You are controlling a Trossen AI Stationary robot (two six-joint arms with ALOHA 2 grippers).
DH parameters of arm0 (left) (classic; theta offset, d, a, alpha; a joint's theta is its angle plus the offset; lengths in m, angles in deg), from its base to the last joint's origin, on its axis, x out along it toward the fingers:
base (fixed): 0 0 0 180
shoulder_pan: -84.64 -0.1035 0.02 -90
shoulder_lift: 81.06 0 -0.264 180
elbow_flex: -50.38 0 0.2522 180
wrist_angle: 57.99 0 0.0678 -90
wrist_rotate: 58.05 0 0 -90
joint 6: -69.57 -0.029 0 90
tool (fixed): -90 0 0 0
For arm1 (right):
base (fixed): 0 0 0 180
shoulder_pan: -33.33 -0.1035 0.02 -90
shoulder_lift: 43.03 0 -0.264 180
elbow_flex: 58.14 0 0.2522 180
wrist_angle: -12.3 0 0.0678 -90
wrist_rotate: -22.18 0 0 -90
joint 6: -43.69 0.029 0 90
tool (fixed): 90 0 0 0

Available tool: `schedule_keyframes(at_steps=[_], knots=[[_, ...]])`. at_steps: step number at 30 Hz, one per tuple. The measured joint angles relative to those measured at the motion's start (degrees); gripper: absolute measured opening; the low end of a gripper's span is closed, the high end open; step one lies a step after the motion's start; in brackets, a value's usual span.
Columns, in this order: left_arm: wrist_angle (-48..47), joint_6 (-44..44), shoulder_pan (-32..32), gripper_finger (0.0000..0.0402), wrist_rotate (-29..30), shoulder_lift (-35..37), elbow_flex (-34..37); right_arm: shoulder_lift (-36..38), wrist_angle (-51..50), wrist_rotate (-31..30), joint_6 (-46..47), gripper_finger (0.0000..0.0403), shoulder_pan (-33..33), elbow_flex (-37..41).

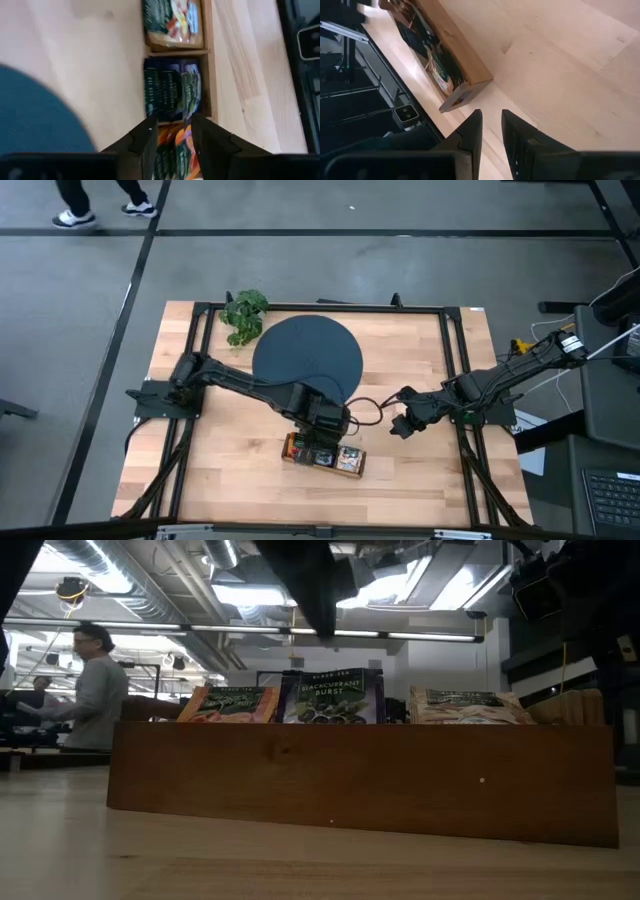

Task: Pick & Place Tea
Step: Return to Home Position

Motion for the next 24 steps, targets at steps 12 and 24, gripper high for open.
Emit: schedule_keyframes(at_steps=[12,24], knots=[[19.2,-0.7,-2.6,0.0112,6.6,19.5,11.7,0.8,14.6,-19.4,-20.8,0.0075,-5.0,0.7],[31.7,10.8,-5.5,0.0116,5.8,32.7,34.4,6.3,88.2,-8.5,-57.2,0.0075,-6.5,32.7]])
